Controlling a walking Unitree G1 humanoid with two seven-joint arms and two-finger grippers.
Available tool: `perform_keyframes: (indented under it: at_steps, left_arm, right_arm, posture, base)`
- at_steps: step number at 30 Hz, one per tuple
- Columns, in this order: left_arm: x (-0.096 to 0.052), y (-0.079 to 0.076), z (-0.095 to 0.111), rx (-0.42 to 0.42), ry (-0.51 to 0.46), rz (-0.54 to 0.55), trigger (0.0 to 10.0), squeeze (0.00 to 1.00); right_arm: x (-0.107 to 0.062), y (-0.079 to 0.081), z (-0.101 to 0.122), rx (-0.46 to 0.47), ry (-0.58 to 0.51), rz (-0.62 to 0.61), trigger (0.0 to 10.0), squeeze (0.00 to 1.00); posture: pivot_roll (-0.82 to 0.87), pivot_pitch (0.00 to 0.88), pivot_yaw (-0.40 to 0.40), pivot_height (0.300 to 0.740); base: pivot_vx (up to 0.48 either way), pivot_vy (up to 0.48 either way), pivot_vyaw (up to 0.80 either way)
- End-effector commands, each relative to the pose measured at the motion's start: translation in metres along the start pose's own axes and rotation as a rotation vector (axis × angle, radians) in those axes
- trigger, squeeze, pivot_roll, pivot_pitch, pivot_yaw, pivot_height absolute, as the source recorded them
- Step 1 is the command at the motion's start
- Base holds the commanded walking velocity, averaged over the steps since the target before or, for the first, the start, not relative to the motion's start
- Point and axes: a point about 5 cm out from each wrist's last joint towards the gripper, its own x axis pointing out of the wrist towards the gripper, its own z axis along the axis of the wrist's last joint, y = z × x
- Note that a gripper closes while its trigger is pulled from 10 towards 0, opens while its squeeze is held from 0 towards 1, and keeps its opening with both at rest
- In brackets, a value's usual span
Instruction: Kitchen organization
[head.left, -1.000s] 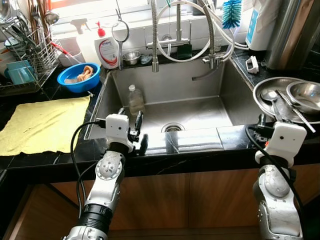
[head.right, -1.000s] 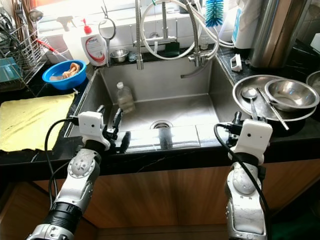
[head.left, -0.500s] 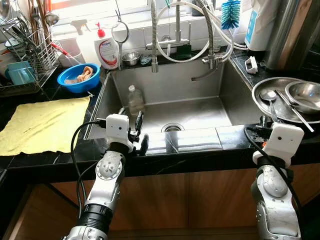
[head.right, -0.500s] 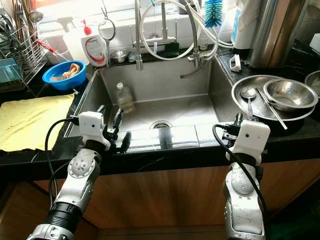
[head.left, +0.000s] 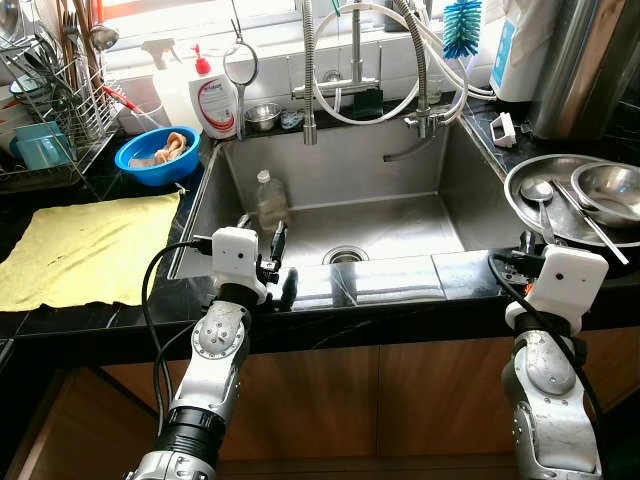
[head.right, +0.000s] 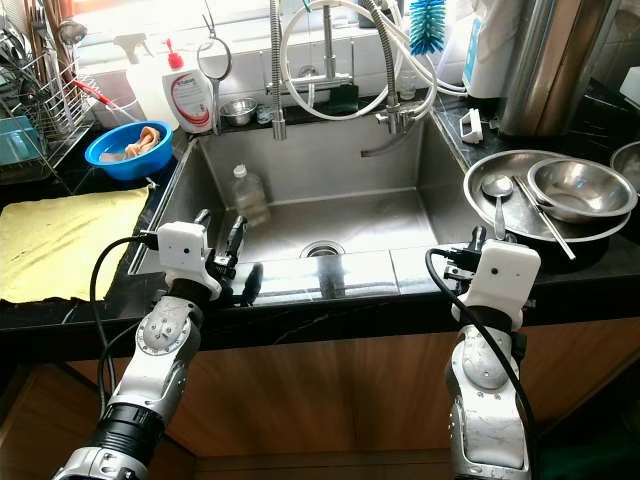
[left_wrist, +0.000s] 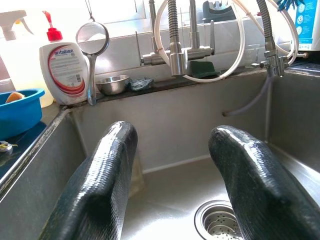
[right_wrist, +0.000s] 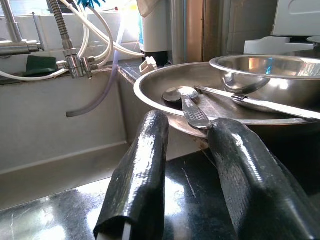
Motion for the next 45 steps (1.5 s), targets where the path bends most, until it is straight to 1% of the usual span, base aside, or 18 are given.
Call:
perform_keyframes:
  at_steps: [1, 12, 13, 14, 30, 37, 42, 43, 45]
  left_arm:
    - [0.001, 0.003, 0.001, 0.006, -0.001, 0.003, 10.0, 0.00]
    - [0.001, 0.002, 0.000, 0.005, 0.002, -0.001, 10.0, 0.00]
    - [0.001, 0.002, 0.000, 0.004, 0.002, -0.001, 10.0, 0.00]
    - [0.001, 0.002, 0.000, 0.004, 0.001, -0.001, 10.0, 0.00]
    - [0.005, 0.002, 0.002, 0.005, -0.004, -0.002, 10.0, 0.00]
    - [0.007, 0.005, 0.004, 0.008, -0.012, 0.008, 10.0, 0.00]
    - [0.007, 0.006, 0.005, 0.009, -0.015, 0.011, 10.0, 0.00]
    - [0.007, 0.006, 0.004, 0.010, -0.015, 0.011, 10.0, 0.00]
    - [0.007, 0.006, 0.004, 0.009, -0.015, 0.011, 10.0, 0.00]
  right_arm:
    - [0.002, 0.004, 0.006, 0.017, -0.023, 0.006, 10.0, 0.00]
    - [0.002, 0.004, 0.008, 0.026, -0.035, 0.011, 10.0, 0.00]
    - [0.003, 0.004, 0.008, 0.025, -0.038, 0.011, 7.6, 0.00]
    - [0.003, 0.004, 0.009, 0.027, -0.043, 0.010, 0.0, 0.00]
    - [0.008, 0.004, 0.012, 0.027, -0.056, 0.010, 0.0, 0.00]
    - [0.008, 0.003, 0.013, 0.033, -0.071, -0.001, 0.0, 0.00]
    - [0.011, 0.005, 0.023, 0.044, -0.126, 0.010, 0.0, 0.00]
    - [0.010, 0.004, 0.029, 0.044, -0.171, -0.007, 0.0, 0.00]
    - [0.009, 0.004, 0.032, 0.050, -0.186, -0.014, 0.0, 0.00]
  posture:
    - [-0.29, 0.000, 0.142, 0.740]
    - [-0.29, 0.000, 0.143, 0.740]
    - [-0.29, 0.000, 0.143, 0.740]
    - [-0.29, 0.000, 0.144, 0.740]
    - [-0.29, 0.000, 0.139, 0.740]
    - [-0.28, 0.000, 0.139, 0.740]
    - [-0.28, 0.000, 0.139, 0.740]
    - [-0.28, 0.000, 0.140, 0.740]
    - [-0.28, 0.000, 0.140, 0.740]
  base:
    - [0.000, 0.000, 0.00]
    - [0.000, 0.000, 0.00]
    - [0.000, 0.000, 0.00]
    - [0.000, 0.000, 0.00]
    - [0.000, 0.000, 0.00]
    - [0.000, 0.000, 0.00]
    - [0.000, 0.000, 0.00]
    - [0.000, 0.000, 0.00]
    - [0.000, 0.000, 0.00]
